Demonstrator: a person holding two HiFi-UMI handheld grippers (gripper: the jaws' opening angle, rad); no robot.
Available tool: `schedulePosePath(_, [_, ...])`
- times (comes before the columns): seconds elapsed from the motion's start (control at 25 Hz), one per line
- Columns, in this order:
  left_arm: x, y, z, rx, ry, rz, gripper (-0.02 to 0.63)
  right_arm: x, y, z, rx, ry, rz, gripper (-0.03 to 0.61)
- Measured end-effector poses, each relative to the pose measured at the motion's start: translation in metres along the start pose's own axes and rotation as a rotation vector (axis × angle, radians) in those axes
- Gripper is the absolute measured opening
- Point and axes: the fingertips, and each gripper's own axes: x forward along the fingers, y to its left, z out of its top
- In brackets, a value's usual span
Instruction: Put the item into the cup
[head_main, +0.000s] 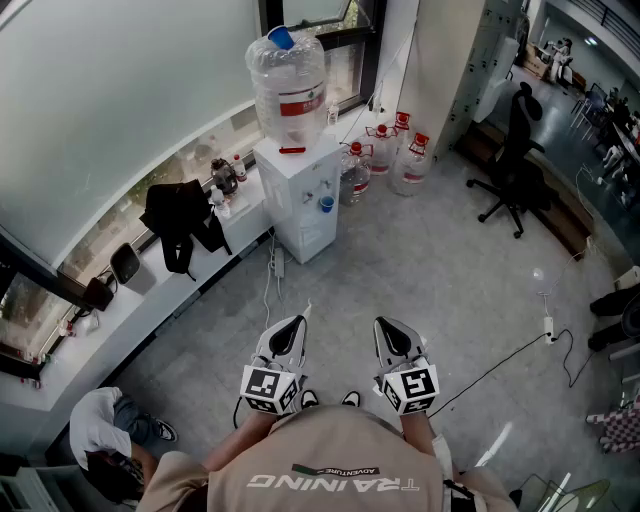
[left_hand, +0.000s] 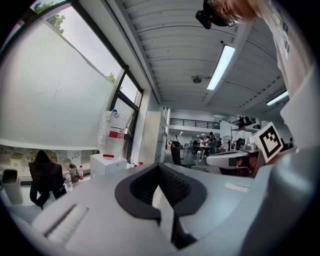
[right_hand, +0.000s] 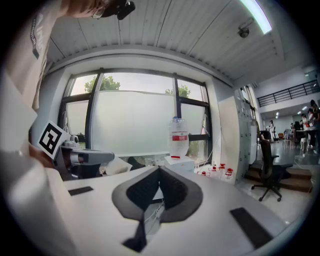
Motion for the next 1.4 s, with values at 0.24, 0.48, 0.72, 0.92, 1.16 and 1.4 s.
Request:
schedulePosePath(0.24, [0.005, -0.003, 0.004, 0.007, 0.000, -0.020, 0.008, 0.003, -0.002, 0.000, 0.031, -0.006, 0.000, 0.011])
schedulePosePath(0.48, [0.010, 0.009, 0.013, 0.012, -0.004, -0.034, 0.008, 0.018, 0.008, 0.006, 0.022, -0.011, 0.025, 0.011])
schedulePosePath(0.72, [0.009, 0.023, 0.001, -0.006, 0.020, -0.044, 0.008, 0.028, 0.016, -0.007, 0.005, 0.030, 0.015, 0.012])
schedulePosePath(0.92, [0.007, 0.032, -0.016, -0.028, 0.056, -0.062, 0.008, 0.028, 0.014, -0.025, 0.001, 0.089, -0.021, 0.012])
schedulePosePath(1.16, [0.024, 0.040, -0.036, -0.046, 0.099, -0.096, 0.008, 0.042, 0.006, -0.048, -0.003, 0.134, -0.006, 0.012])
schedulePosePath(1.4, [0.072, 0.053, -0.038, -0.058, 0.118, -0.059, 0.008, 0.082, -0.020, -0.046, -0.034, 0.138, 0.069, 0.012])
